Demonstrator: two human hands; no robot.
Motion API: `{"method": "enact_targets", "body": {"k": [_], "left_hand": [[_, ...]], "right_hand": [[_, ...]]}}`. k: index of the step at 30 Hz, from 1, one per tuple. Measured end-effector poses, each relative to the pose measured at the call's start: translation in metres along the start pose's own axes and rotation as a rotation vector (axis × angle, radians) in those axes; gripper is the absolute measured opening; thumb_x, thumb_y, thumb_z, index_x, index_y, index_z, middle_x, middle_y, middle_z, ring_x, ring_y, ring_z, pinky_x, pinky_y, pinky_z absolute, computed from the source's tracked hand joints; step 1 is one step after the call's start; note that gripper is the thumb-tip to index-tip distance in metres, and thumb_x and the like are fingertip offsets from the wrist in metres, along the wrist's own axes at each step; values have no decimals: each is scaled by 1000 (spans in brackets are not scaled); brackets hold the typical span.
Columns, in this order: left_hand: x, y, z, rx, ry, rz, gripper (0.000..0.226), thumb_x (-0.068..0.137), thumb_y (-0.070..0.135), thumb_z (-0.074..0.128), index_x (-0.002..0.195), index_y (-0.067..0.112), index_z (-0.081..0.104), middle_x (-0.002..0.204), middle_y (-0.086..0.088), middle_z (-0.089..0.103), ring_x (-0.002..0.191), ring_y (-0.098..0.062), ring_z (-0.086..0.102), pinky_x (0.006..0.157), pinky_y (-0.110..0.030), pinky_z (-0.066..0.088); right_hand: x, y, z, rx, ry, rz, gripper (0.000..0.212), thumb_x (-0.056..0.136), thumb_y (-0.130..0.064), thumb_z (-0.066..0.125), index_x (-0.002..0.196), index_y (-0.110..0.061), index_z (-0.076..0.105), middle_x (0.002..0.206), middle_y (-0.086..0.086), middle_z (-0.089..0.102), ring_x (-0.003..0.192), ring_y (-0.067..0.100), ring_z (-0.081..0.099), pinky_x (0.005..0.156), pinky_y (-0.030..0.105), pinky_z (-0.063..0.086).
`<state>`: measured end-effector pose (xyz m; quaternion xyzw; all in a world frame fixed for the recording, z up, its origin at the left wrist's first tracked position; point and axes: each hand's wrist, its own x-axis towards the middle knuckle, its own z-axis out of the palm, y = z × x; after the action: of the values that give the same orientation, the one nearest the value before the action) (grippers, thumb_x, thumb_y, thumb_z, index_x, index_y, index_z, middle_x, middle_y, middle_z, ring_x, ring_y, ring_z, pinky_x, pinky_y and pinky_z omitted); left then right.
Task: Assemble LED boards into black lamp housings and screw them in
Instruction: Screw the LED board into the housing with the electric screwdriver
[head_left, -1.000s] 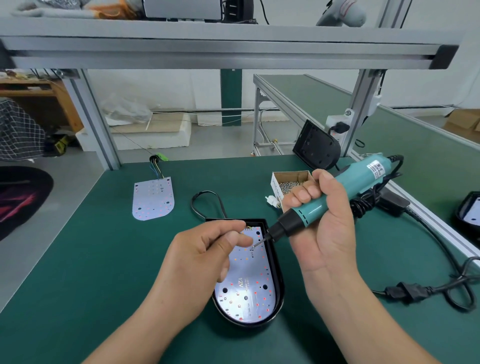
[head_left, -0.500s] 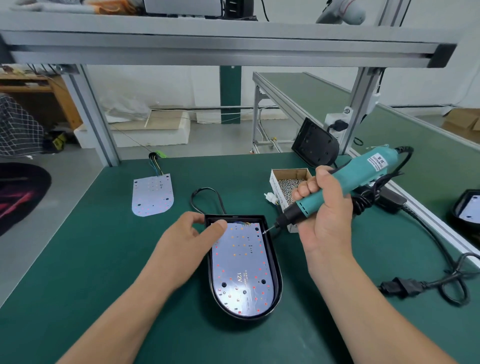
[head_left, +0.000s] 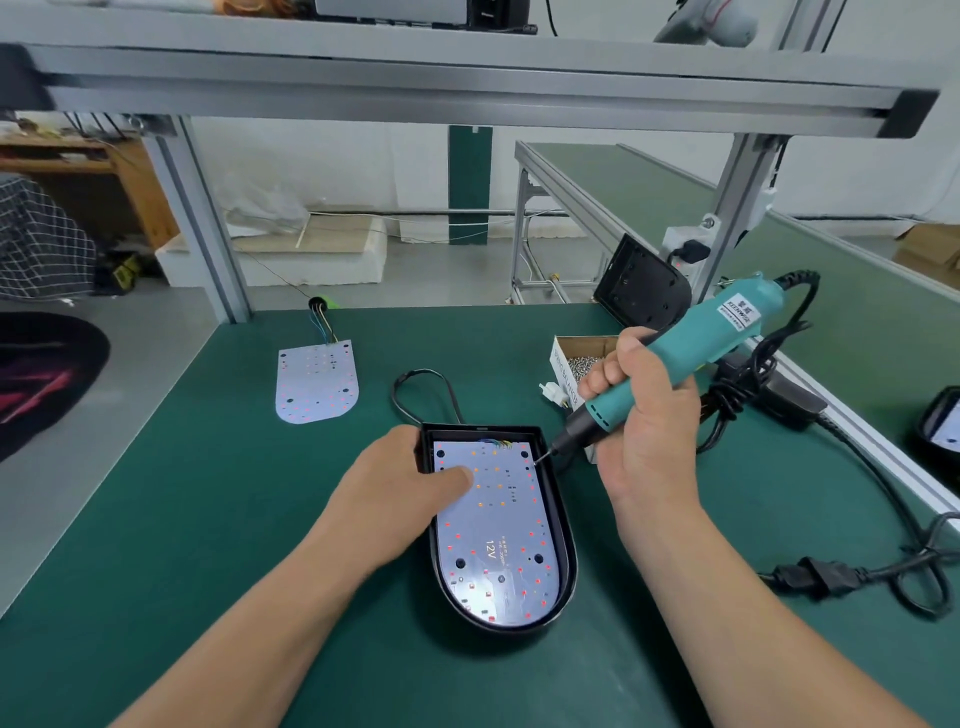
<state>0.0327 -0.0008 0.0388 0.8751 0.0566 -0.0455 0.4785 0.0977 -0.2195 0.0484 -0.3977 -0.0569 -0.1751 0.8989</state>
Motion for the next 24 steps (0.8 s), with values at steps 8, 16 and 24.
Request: {"method": "enact_targets", "body": {"k": [8,16,24], "left_hand": [[1,2,3,-53,-8,-31,44,65,51,70,95,18,67,94,-4,77,91,-33,74,89,-59,61],[3,2,4,-75,-22,-46,39,65,48,69,95,24,69,91,3,78,90,-25,76,89,-56,61],[3,3,4,-78,-29,-34,40,66,45,68,97,21,70,93,-3,78,92,-32,75,90,-59,61]], "right_hand": [[-2,2,2,-36,-57,3,10,94,-10,67,93,-18,62,73,3,46,62,20,44,62,31,44],[-6,0,10,-203,-240,-59,12,89,-9,68,99,-16,68,65,4,49,58,25,48,63,34,46],[-7,1,12,-248,-360,-54,9,93,-7,67,96,-14,62,70,5,51,59,26,47,65,37,45]]}}
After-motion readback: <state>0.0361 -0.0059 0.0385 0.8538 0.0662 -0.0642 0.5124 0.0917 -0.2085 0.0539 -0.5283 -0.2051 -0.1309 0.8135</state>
